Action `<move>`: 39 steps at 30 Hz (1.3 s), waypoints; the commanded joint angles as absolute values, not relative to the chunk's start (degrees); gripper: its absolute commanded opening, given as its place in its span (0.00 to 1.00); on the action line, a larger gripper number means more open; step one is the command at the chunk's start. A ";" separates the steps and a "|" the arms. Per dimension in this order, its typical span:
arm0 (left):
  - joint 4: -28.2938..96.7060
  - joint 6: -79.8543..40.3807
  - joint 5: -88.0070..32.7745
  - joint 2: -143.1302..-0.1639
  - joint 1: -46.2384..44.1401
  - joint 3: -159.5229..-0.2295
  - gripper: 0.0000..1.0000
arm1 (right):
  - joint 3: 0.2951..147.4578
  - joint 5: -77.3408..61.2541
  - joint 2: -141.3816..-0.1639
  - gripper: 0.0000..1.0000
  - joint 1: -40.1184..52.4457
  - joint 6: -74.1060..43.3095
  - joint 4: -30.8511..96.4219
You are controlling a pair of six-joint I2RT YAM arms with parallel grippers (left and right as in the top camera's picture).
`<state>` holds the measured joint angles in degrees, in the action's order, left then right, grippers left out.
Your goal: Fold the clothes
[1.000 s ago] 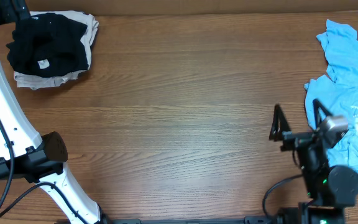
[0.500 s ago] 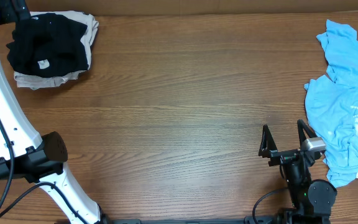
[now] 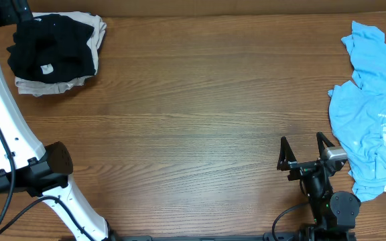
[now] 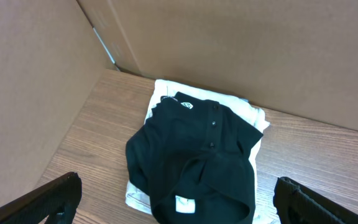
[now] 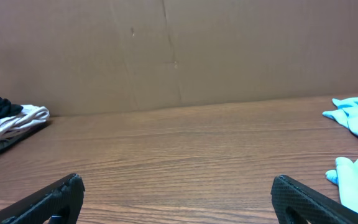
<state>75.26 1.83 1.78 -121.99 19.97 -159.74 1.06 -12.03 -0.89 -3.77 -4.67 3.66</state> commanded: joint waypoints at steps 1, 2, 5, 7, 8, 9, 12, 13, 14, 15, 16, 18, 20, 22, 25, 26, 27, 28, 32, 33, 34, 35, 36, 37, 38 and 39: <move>75.20 1.28 1.91 -121.58 19.88 -159.81 1.00 | 0.45 -11.86 -0.16 1.00 -4.14 -4.64 3.49; 75.20 1.28 1.91 -121.58 19.88 -159.81 1.00 | 0.45 -11.86 -0.16 1.00 -4.14 -4.64 3.49; 75.20 1.28 1.91 -121.58 19.88 -159.81 1.00 | 0.45 -11.86 -0.16 1.00 -4.14 -4.64 3.51; 75.20 1.28 1.91 -121.58 19.88 -159.81 1.00 | 0.45 -11.86 -0.16 1.00 -4.14 -4.67 3.51; 75.20 1.28 1.91 -121.58 19.88 -159.81 1.00 | 0.45 -11.86 -0.16 1.00 -4.14 -4.67 3.51; 75.20 1.28 1.91 -121.58 19.88 -159.81 1.00 | 0.45 -11.86 -0.16 1.00 -4.14 -4.67 3.51; 75.20 1.28 1.91 -121.58 19.88 -159.81 1.00 | 0.45 -11.86 -0.16 1.00 -4.14 -4.67 3.51; 75.20 1.28 1.91 -121.58 19.88 -159.81 1.00 | 0.45 -11.86 -0.16 1.00 -4.14 -4.67 3.51; 75.20 1.28 1.91 -121.58 19.88 -159.81 1.00 | 0.45 -11.86 -0.16 1.00 -4.14 -4.67 3.51; 75.20 1.28 1.91 -121.58 19.88 -159.81 1.00 | 0.45 -11.86 -0.16 1.00 -4.14 -4.67 3.51; 75.20 1.26 1.91 -121.58 19.88 -159.81 1.00 | 0.45 -11.86 -0.16 1.00 -4.14 -4.67 3.51; 75.22 1.28 1.91 -121.58 19.88 -159.81 1.00 | 0.45 -11.86 -0.16 1.00 -4.14 -4.67 3.51; 75.20 1.28 1.91 -121.58 19.81 -159.81 1.00 | 0.45 -11.86 -0.16 1.00 -4.14 -4.67 3.51; 75.20 1.26 1.91 -121.34 19.66 -159.83 1.00 | 0.45 -11.86 -0.16 1.00 -4.14 -4.64 3.51; 75.22 1.28 1.93 -120.81 18.61 -159.81 1.00 | 0.45 -11.86 -0.16 1.00 -4.14 -4.67 3.51; 75.20 1.28 1.91 -120.38 18.11 -159.65 1.00 | 0.45 -11.86 -0.16 1.00 -4.14 -4.67 3.51; 75.20 1.28 1.91 -119.48 17.21 -159.02 1.00 | 0.45 -11.86 -0.16 1.00 -4.14 -4.67 3.51; 75.18 1.28 1.93 -118.10 16.10 -157.71 1.00 | 0.45 -11.86 -0.16 1.00 -4.14 -4.67 3.51; 74.78 1.28 1.91 -109.51 10.41 -146.17 1.00 | 0.45 -11.86 -0.16 1.00 -4.14 -4.67 3.51; 74.72 1.28 1.91 -106.76 8.60 -142.02 1.00 | 0.45 -11.86 -0.16 1.00 -4.14 -4.67 3.51; 74.74 1.28 1.91 -103.85 6.70 -137.40 1.00 | 0.45 -11.86 -0.16 1.00 -4.14 -4.67 3.51; 74.76 1.26 1.91 -100.53 4.58 -131.98 1.00 | 0.45 -11.86 -0.16 1.00 -4.14 -4.67 3.51; 74.74 1.26 1.91 -98.06 3.05 -127.79 1.00 | 0.45 -11.86 -0.16 1.00 -4.14 -4.67 3.51; 74.74 1.28 1.91 -95.64 1.56 -123.61 1.00 | 0.45 -11.86 -0.16 1.00 -4.14 -4.67 3.51; 74.72 1.28 1.91 -92.75 -0.10 -118.54 1.00 | 0.45 -11.86 -0.16 1.00 -4.14 -4.67 3.51; 74.74 1.26 1.91 -90.39 -1.34 -114.17 1.00 | 0.45 -11.86 -0.16 1.00 -4.14 -4.67 3.51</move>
<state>74.37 1.69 1.80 -99.11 2.04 -125.56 1.06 -12.05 -0.84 -3.77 -4.64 3.77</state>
